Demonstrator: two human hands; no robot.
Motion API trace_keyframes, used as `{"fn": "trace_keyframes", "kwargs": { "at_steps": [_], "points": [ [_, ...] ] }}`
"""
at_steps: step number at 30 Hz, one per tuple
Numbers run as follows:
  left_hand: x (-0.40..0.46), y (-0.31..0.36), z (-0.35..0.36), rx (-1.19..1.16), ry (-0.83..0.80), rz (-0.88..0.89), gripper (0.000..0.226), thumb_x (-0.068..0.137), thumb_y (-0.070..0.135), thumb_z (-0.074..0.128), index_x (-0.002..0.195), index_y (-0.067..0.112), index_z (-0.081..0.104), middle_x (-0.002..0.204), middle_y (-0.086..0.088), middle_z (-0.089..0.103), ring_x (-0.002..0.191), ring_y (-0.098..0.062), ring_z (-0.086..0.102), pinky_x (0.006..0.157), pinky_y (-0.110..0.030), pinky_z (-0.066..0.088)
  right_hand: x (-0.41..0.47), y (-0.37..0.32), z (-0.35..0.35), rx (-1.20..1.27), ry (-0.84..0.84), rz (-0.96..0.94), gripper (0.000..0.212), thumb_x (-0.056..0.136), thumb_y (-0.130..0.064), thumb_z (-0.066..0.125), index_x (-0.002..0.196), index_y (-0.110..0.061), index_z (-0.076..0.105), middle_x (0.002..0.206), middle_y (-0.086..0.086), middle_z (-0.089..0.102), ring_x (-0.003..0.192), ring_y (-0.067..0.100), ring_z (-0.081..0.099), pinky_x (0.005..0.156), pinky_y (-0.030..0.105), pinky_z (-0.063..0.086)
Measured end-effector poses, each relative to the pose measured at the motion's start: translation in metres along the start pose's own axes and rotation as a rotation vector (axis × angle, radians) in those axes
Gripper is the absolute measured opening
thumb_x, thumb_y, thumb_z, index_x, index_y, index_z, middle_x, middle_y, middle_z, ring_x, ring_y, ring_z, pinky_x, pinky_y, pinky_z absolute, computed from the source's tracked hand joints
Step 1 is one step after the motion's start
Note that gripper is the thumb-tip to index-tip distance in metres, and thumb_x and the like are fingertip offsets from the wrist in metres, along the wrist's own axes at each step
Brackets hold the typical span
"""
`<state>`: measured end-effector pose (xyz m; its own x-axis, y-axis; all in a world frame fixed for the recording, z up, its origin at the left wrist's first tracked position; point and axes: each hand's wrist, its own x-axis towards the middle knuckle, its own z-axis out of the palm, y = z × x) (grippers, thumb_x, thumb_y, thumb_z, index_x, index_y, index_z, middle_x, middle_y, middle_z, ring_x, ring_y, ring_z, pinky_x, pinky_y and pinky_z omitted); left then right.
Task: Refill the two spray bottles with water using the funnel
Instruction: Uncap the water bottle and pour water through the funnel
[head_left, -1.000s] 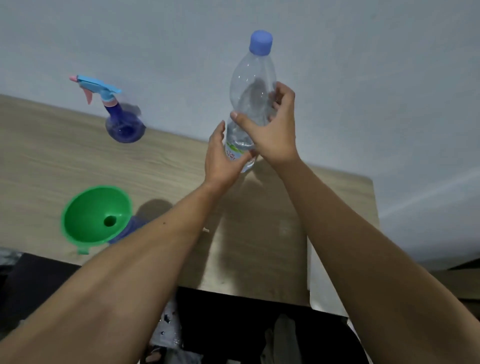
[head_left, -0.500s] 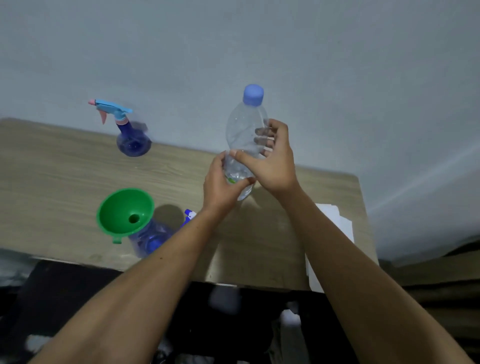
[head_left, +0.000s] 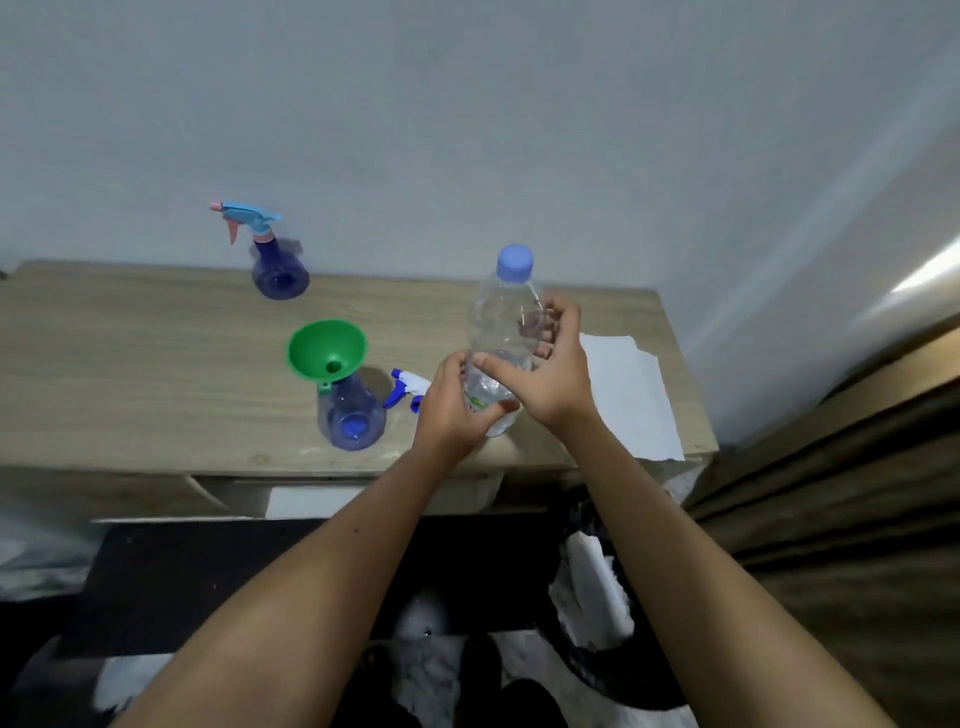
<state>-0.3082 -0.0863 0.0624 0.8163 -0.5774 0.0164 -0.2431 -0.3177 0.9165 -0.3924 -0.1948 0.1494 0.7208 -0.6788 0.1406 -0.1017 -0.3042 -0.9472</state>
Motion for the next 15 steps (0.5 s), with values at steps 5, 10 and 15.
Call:
{"fn": "trace_keyframes", "kwargs": {
  "at_steps": [5,10,15],
  "points": [
    [-0.017,-0.008,-0.015,0.006,-0.079,0.013,0.080,0.059,0.060,0.086,0.123,0.027,0.052,0.116,0.008,0.068,0.107,-0.013,0.067,0.090,-0.040,0.056,-0.033,-0.013,0.004,-0.037,0.027,0.030,0.092,0.065,-0.030,0.100,0.135,-0.027,0.041,0.120,-0.010,0.062,0.113,0.011,0.069,0.099,0.033,0.060],
    [-0.025,-0.014,-0.024,-0.012,-0.125,0.032,0.080,0.060,0.054,0.094,0.125,0.031,0.052,0.119,0.012,0.067,0.112,-0.012,0.066,0.096,-0.046,0.057,-0.048,-0.019,0.008,-0.089,0.048,0.066,0.095,0.062,-0.037,0.100,0.134,-0.030,0.039,0.126,-0.004,0.061,0.115,0.014,0.068,0.101,0.039,0.059],
    [-0.023,-0.015,-0.026,-0.002,-0.140,0.050,0.086,0.063,0.050,0.095,0.133,0.028,0.050,0.127,0.007,0.065,0.117,-0.015,0.063,0.101,-0.045,0.053,-0.052,-0.032,0.008,-0.161,0.109,0.034,0.093,0.064,-0.046,0.098,0.138,-0.025,0.044,0.135,-0.009,0.055,0.124,0.007,0.057,0.103,0.027,0.050]
  ]
}}
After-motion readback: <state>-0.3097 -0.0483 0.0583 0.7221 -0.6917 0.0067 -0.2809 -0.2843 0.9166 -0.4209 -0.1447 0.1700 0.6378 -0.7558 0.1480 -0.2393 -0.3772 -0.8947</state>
